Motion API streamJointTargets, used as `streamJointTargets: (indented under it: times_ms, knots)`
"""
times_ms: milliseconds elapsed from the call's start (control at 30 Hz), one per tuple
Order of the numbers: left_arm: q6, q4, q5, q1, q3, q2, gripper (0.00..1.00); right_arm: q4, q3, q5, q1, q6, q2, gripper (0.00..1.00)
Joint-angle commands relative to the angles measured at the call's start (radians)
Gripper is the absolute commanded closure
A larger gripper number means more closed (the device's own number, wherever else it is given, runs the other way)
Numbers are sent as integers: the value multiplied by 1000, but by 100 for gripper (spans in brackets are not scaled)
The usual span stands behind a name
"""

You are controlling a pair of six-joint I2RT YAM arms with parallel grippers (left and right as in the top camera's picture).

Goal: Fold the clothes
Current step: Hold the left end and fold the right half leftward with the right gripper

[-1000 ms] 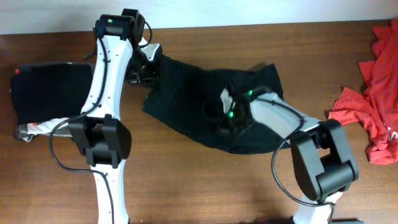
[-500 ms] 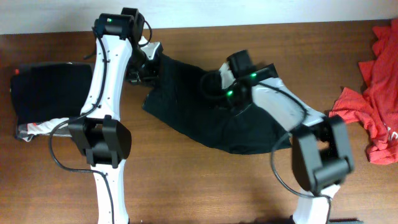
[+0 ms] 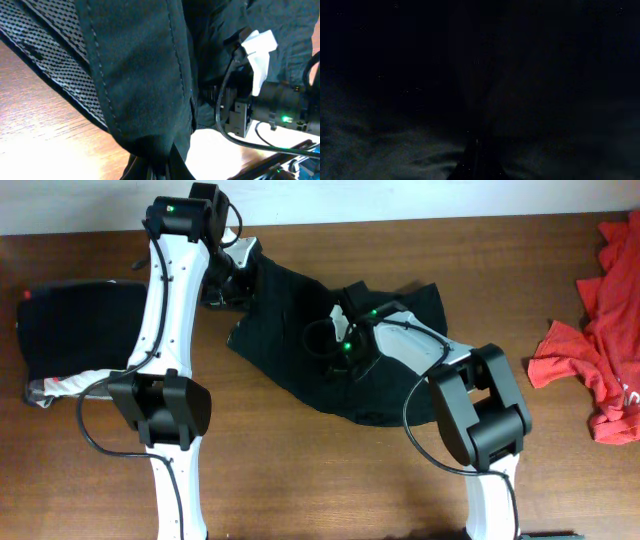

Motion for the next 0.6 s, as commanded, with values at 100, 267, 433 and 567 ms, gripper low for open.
streamJointTargets:
  times_ms: [100, 267, 433, 567]
  knots:
    - [5, -1, 25, 4, 31, -15, 99, -161, 242, 36, -63, -39, -32, 96]
    - [5, -1, 25, 5, 31, -15, 99, -149, 318, 38, -97, -30, -32, 96]
    - [5, -1, 25, 4, 31, -15, 99, -112, 308, 66, -95, -20, 9, 96]
    - [4, -1, 25, 4, 31, -15, 99, -69, 306, 66, -74, -20, 72, 96]
